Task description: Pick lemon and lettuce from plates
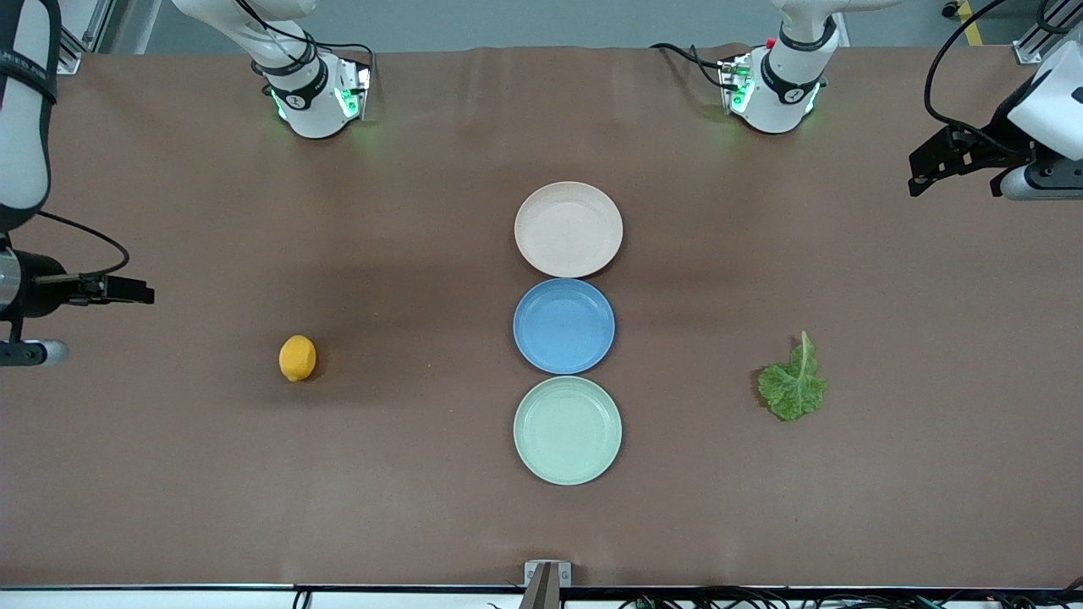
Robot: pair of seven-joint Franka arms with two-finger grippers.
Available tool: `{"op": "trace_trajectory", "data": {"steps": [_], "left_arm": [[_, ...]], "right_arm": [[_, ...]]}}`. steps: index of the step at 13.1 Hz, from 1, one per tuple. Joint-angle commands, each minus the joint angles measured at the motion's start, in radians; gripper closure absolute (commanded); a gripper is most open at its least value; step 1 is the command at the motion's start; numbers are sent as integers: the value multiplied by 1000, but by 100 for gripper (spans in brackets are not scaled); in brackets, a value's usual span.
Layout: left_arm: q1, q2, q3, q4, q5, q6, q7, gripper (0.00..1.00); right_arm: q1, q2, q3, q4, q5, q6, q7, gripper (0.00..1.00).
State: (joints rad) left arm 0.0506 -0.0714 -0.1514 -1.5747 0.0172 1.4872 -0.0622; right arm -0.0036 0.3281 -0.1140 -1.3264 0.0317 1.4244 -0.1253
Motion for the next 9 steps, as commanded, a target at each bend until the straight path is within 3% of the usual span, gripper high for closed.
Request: {"op": "trace_trajectory", "data": {"steps": [1,6,9], "left_arm": [[8,-21,-5,-8,-20,-1,13,0],[6,-24,-8,-10,-37,-1,1,0],[11,-22,-5,-7,-65,-2,2,0]], "right_arm": [[-10,-124,14,-117,-15,25,3,0],[-6,-325,16,-348,-39,135,3,0],[-7,-400,17,-405,-39,151,3,0]]}}
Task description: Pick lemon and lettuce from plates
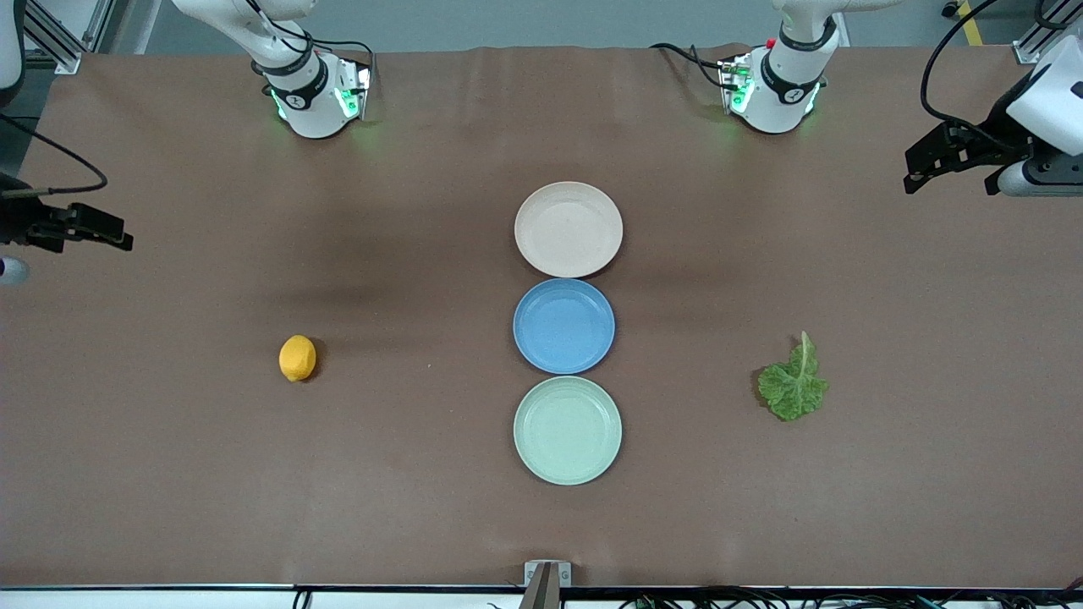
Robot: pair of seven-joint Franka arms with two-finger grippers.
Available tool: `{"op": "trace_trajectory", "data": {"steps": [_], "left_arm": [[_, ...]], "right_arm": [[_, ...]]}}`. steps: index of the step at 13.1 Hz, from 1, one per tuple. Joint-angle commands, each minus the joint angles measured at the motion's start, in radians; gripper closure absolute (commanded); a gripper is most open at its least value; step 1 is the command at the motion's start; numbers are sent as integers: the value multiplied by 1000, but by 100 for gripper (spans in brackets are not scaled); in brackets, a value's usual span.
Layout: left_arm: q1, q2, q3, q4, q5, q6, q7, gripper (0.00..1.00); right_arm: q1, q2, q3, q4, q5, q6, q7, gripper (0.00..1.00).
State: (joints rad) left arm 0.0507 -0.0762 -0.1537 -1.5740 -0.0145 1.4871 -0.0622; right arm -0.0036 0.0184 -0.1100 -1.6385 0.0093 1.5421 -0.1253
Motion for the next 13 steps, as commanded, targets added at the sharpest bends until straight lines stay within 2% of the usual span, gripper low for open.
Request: {"op": "trace_trajectory", "data": {"steps": [1,5,13], "left_arm": [[11,-16,-3,-8,-41,-2,4,0],[12,-10,0,-4,-42,-4,13,0],[12,4,5,14,-41,-2,21,0]], "right_arm": [[-7,-106,13,-96,-17,32,3,0],[-3,-144,16,-101,-17,30,1,0],[-1,-143,19,-100,-23,33,1,0]]}}
